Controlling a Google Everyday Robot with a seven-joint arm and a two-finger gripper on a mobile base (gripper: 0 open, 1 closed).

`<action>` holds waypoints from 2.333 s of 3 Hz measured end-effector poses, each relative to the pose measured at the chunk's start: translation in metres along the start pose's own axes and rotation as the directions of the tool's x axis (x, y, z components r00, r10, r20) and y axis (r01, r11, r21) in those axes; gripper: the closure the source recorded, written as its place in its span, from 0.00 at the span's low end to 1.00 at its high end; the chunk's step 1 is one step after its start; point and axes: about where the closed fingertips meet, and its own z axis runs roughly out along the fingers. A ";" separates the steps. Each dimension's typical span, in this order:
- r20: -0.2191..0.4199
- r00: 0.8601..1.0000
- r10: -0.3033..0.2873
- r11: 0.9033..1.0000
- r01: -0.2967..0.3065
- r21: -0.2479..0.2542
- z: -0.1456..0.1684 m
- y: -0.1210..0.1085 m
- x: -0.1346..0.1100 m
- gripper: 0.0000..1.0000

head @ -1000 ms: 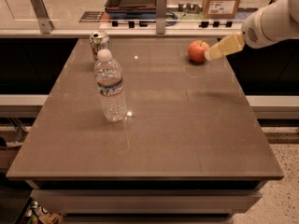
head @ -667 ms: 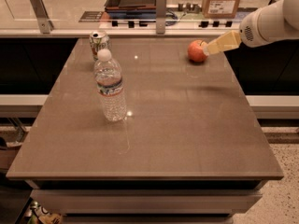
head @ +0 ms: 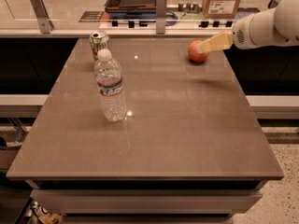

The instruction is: Move apple near water bottle

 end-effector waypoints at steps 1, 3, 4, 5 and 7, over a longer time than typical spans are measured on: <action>0.049 0.999 0.010 0.999 -0.007 -0.051 0.017 0.008 -0.002 0.00; 0.118 0.993 0.019 0.989 -0.001 -0.146 0.044 0.020 -0.002 0.00; 0.137 0.991 0.015 0.981 0.012 -0.195 0.056 0.022 0.003 0.00; 0.155 0.988 0.026 0.974 0.010 -0.227 0.068 0.021 0.013 0.00; 0.171 0.985 0.036 0.964 0.011 -0.265 0.090 0.021 0.023 0.18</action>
Offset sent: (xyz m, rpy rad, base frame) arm 0.0289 0.0359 -0.0192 0.1403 -0.0689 0.1427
